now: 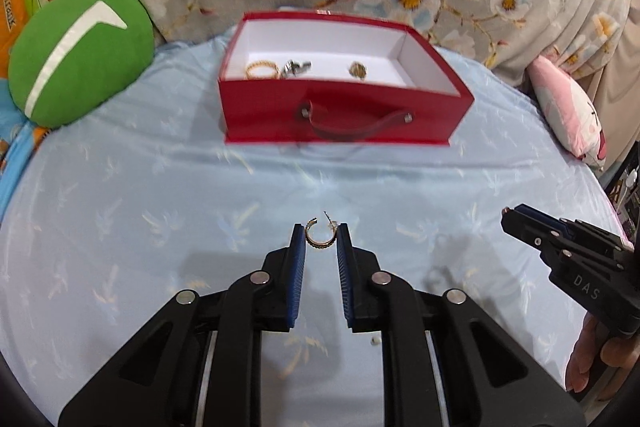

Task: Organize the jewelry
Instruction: 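Carry both gold hoop earrings over the red box, then open both tools to drop the hoop earrings into the box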

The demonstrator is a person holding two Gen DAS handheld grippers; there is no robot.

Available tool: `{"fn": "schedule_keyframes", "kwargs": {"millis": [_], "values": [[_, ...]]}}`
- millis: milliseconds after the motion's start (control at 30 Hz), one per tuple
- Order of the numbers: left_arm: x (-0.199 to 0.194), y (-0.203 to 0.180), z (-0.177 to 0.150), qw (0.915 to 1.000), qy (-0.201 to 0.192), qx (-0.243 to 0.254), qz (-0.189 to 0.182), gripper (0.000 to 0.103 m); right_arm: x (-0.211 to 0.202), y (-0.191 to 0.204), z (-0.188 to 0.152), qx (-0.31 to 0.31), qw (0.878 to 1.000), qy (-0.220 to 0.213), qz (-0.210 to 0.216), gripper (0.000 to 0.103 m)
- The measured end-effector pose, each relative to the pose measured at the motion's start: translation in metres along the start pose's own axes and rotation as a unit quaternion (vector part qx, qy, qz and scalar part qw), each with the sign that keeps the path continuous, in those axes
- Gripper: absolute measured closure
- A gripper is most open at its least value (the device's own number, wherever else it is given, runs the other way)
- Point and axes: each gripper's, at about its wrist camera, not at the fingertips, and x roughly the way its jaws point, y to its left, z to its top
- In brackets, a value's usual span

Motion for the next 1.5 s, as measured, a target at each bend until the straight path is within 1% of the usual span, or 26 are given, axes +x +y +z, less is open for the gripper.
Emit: {"fn": "schedule_keyframes", "kwargs": {"millis": [133, 300, 467, 567, 667, 733, 900, 1000, 1167, 1267, 1500], "values": [[-0.011, 0.011, 0.028, 0.9994, -0.031, -0.007, 0.011, 0.088, -0.010, 0.001, 0.023, -0.002, 1.000, -0.027, 0.003, 0.086], [-0.013, 0.019, 0.068, 0.9978, -0.061, -0.006, 0.024, 0.088, -0.009, -0.003, 0.060, -0.007, 0.999, -0.052, 0.002, 0.086], [0.000, 0.015, 0.112, 0.9948, -0.088, 0.017, 0.047, 0.088, 0.000, -0.009, 0.110, -0.014, 0.996, -0.083, -0.005, 0.086], [0.018, 0.012, 0.140, 0.9941, -0.093, 0.027, 0.048, 0.088, 0.012, -0.015, 0.141, -0.012, 0.996, -0.093, -0.010, 0.086], [0.039, 0.011, 0.164, 0.9951, -0.087, 0.028, 0.039, 0.087, 0.032, -0.023, 0.171, -0.007, 0.996, -0.090, -0.008, 0.086], [0.058, 0.011, 0.184, 0.9961, -0.078, 0.025, 0.033, 0.088, 0.048, -0.025, 0.189, -0.009, 0.996, -0.087, -0.015, 0.086], [0.102, 0.007, 0.221, 0.9959, -0.072, 0.033, 0.043, 0.088, 0.091, -0.032, 0.230, -0.007, 0.997, -0.076, -0.022, 0.086], [0.128, 0.006, 0.236, 0.9961, -0.064, 0.036, 0.048, 0.087, 0.120, -0.041, 0.248, 0.005, 0.998, -0.061, -0.015, 0.086], [0.173, 0.011, 0.251, 0.9975, -0.036, 0.032, 0.052, 0.087, 0.164, -0.056, 0.261, 0.025, 0.999, -0.032, -0.005, 0.086], [0.196, 0.016, 0.255, 0.9975, -0.023, 0.025, 0.062, 0.087, 0.183, -0.060, 0.264, 0.025, 0.999, -0.019, -0.013, 0.086], [0.220, 0.024, 0.260, 0.9976, -0.006, 0.016, 0.067, 0.087, 0.208, -0.059, 0.260, 0.007, 0.999, -0.005, -0.031, 0.086]]}}
